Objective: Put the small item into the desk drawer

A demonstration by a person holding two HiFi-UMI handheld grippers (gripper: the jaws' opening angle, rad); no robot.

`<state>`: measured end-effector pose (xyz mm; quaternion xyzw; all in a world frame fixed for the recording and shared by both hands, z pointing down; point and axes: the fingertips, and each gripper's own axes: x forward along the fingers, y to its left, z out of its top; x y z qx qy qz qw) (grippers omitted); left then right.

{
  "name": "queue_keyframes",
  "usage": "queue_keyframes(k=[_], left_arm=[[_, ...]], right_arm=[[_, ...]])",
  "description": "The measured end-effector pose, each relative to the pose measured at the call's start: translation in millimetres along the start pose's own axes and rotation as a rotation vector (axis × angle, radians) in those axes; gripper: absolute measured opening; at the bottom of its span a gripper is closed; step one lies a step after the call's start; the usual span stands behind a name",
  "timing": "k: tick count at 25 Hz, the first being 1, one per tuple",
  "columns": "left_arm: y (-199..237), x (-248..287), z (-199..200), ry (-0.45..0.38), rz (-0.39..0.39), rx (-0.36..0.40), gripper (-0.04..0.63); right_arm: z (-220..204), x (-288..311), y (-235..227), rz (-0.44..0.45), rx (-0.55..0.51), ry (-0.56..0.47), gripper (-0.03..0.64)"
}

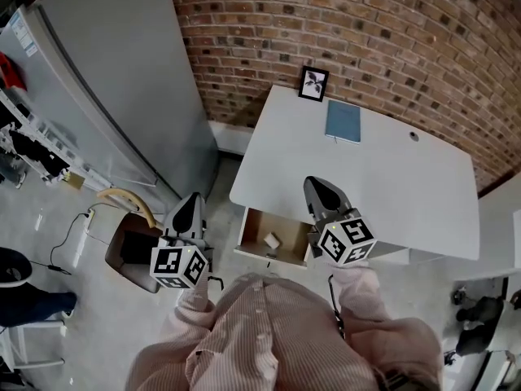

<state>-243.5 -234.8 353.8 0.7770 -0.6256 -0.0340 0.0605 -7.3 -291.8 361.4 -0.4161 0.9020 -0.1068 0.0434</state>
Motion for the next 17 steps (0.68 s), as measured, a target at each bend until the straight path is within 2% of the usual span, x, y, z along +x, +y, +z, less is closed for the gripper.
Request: queue_keyframes(k=[10, 17], left_arm=[[12, -4, 3, 0.006, 0.029, 0.013, 0.000], [17, -4, -1, 0.020, 0.031, 0.008, 0.000]], right_arm=[[-3, -3, -13, -0.057, -0.018, 0.006, 0.005], [-7, 1, -10, -0.046, -0.045, 0.026, 0.005]])
